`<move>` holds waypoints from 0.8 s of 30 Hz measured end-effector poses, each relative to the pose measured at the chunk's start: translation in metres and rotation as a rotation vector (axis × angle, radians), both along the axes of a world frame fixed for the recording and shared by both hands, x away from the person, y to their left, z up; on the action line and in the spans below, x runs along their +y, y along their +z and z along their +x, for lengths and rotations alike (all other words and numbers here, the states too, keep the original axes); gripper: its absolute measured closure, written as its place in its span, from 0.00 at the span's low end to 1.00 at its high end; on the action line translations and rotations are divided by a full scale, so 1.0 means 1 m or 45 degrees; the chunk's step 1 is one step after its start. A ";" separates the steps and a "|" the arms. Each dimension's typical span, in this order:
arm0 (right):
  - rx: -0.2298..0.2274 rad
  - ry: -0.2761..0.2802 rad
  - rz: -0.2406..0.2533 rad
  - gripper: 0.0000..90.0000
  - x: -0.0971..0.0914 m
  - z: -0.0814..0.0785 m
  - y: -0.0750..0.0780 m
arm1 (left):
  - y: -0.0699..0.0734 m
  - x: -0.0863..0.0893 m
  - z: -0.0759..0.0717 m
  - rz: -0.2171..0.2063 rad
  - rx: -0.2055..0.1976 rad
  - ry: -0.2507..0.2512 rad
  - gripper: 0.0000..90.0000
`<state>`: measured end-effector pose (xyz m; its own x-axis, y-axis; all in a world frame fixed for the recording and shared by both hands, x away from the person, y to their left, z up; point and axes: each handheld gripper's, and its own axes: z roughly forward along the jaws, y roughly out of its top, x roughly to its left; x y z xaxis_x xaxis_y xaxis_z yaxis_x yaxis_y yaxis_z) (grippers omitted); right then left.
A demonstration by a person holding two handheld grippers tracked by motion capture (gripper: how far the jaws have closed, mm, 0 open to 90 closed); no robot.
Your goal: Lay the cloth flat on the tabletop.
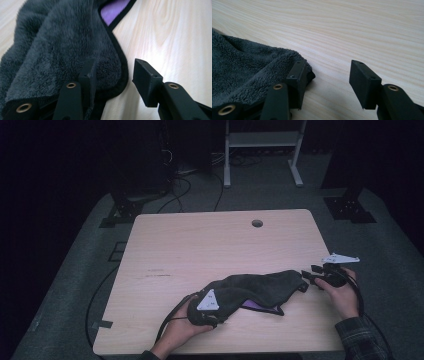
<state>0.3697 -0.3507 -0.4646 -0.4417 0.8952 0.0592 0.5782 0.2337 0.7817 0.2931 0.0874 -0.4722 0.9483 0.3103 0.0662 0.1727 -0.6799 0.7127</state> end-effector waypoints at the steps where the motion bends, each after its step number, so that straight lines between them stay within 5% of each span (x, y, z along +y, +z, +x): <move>1: 0.000 -0.002 0.003 0.53 0.000 0.000 0.000 | 0.000 -0.001 -0.001 0.010 -0.011 0.002 0.61; 6: 0.002 -0.006 0.009 0.53 0.000 0.000 0.000 | 0.001 -0.001 -0.001 0.041 -0.036 0.028 0.73; 10: -0.003 -0.003 0.006 0.53 -0.001 0.000 0.001 | 0.004 0.000 0.005 0.025 0.039 0.084 0.83; 15: 0.003 -0.009 0.001 0.54 -0.002 0.000 -0.001 | 0.010 0.007 0.010 -0.085 0.166 0.110 0.90; 21: -0.005 -0.016 0.001 0.55 -0.002 0.000 0.000 | 0.023 0.015 0.011 -0.183 0.188 0.154 0.92; 24: -0.013 -0.018 0.000 0.55 -0.002 -0.001 0.001 | 0.029 0.023 0.014 -0.208 0.159 0.192 0.93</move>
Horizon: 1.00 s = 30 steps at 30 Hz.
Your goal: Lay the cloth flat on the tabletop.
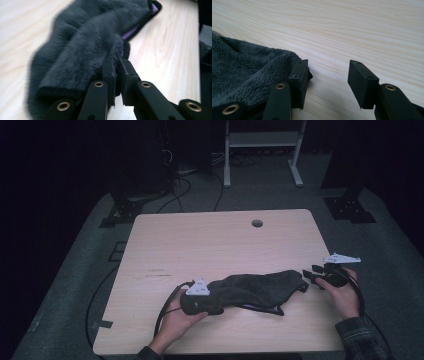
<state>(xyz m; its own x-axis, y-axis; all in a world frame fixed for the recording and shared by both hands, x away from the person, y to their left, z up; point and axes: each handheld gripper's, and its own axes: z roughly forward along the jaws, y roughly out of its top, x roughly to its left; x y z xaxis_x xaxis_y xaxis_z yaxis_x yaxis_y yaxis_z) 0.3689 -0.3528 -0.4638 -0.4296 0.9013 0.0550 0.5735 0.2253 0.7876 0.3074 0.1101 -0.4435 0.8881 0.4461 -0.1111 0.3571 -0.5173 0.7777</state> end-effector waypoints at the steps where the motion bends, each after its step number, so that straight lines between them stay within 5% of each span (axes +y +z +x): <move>1: -0.005 0.000 0.003 0.55 0.000 -0.001 0.001 | 0.003 0.007 0.003 -0.017 -0.009 0.038 0.93; 14: -0.062 0.033 0.028 0.55 0.001 -0.022 0.014 | 0.002 0.049 0.020 -0.055 -0.026 0.232 0.93; 24: -0.020 0.194 0.033 0.53 0.014 -0.052 0.008 | -0.003 0.076 0.029 -0.016 -0.030 0.363 0.93; 30: -0.002 0.311 0.005 0.52 0.022 -0.065 0.002 | -0.004 0.080 0.029 -0.023 -0.017 0.371 0.93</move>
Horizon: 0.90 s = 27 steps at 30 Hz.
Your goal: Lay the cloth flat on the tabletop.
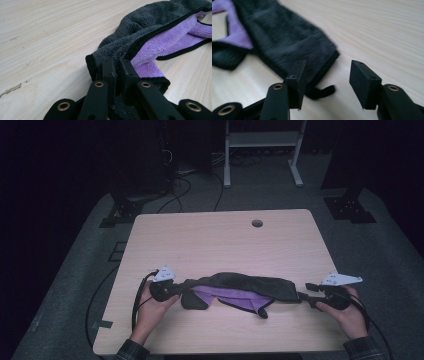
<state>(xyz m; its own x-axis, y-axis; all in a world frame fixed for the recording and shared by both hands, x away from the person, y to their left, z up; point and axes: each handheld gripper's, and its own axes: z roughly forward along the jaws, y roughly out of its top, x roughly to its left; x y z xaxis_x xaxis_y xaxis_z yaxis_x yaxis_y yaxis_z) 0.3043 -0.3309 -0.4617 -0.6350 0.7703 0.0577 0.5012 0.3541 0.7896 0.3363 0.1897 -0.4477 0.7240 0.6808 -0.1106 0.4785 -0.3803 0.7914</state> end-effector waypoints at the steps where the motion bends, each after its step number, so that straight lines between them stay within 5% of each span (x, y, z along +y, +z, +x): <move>1: 0.001 0.024 -0.007 0.51 0.001 -0.002 0.000 | 0.000 0.000 0.000 -0.003 0.001 0.000 0.93; 10: 0.051 0.118 -0.089 0.48 0.013 -0.002 -0.015 | -0.003 -0.001 0.000 -0.003 0.030 -0.007 0.93; 14: 0.054 0.111 -0.109 0.64 0.014 0.001 -0.018 | -0.002 -0.001 0.000 -0.001 0.042 -0.006 0.92; 17: 0.042 0.080 -0.140 0.84 0.016 0.001 -0.017 | -0.002 -0.001 0.000 -0.011 0.048 0.006 0.93; 27: 0.070 0.070 -0.111 0.99 0.017 0.001 -0.011 | 0.001 0.000 0.000 -0.038 0.045 0.006 0.93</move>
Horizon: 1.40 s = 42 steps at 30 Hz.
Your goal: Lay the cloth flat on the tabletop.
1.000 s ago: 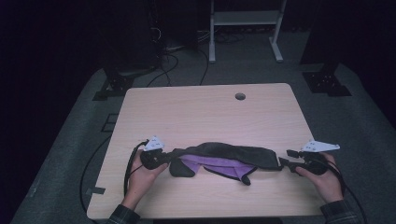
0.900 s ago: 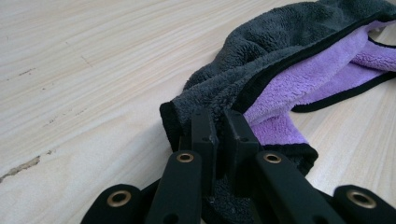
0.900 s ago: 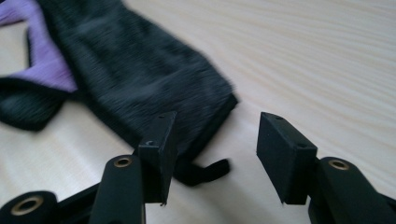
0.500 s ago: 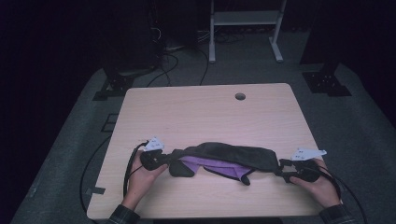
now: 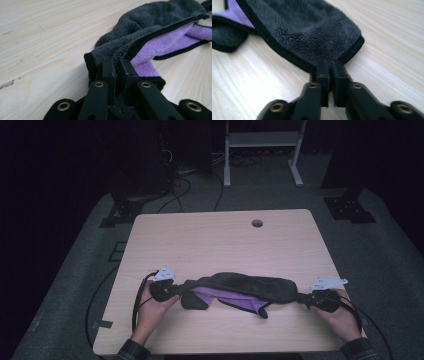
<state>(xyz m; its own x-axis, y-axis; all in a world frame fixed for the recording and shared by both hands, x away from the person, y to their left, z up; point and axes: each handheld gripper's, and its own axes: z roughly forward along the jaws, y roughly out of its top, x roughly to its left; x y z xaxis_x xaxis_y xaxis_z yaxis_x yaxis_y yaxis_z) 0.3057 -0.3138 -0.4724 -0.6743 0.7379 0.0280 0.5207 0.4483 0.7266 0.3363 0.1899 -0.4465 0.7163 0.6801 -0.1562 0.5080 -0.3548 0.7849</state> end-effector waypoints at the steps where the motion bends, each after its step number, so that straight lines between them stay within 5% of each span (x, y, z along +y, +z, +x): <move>1: -0.011 -0.008 0.035 0.99 -0.001 0.001 0.006 | 0.002 0.000 0.000 -0.018 -0.001 0.000 0.93; 7: -0.031 0.009 0.026 0.99 0.000 0.003 0.011 | 0.006 -0.001 0.000 -0.039 -0.018 -0.007 0.93; 9: -0.046 0.013 0.005 0.81 0.000 0.002 0.007 | 0.006 0.000 0.000 -0.040 -0.015 -0.007 0.93; 10: -0.046 0.013 0.005 0.81 0.000 0.002 0.007 | 0.006 0.000 0.000 -0.044 -0.013 -0.006 0.93; 12: -0.046 0.024 0.024 0.55 -0.001 0.003 0.003 | 0.004 0.000 0.000 -0.038 -0.005 -0.007 0.93; 15: -0.033 0.042 0.026 0.47 0.000 0.004 0.000 | 0.004 0.000 0.000 -0.039 -0.003 -0.007 0.93; 19: -0.008 0.051 -0.048 0.42 0.003 0.006 -0.006 | 0.004 0.000 0.001 -0.035 -0.003 -0.008 0.93; 21: -0.003 0.061 -0.038 0.51 0.003 0.007 -0.006 | 0.004 0.000 0.001 -0.035 -0.005 -0.008 0.93; 24: 0.003 0.069 -0.027 0.82 0.004 0.005 -0.005 | 0.004 0.000 0.001 -0.035 -0.004 -0.007 0.93; 27: 0.006 0.061 -0.036 0.90 0.005 0.004 -0.004 | 0.004 0.000 0.000 -0.035 -0.004 -0.006 0.93; 31: 0.018 0.053 -0.057 0.93 0.008 0.003 -0.002 | 0.005 -0.001 0.000 -0.037 -0.013 -0.011 0.93; 35: 0.012 0.040 -0.015 0.97 0.005 0.005 0.002 | 0.008 0.000 0.000 -0.062 -0.031 -0.006 0.93; 42: -0.099 0.016 0.068 0.97 0.001 0.006 0.026 | 0.024 -0.002 -0.002 -0.109 -0.106 -0.019 0.93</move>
<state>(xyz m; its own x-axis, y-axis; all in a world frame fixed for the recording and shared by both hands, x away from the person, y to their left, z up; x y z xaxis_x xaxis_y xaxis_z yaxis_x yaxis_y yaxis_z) 0.3113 -0.3132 -0.4467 -0.6849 0.7285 0.0144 0.4568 0.4140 0.7874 0.3340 0.1874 -0.4228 0.7390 0.6562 -0.1528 0.4353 -0.2918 0.8517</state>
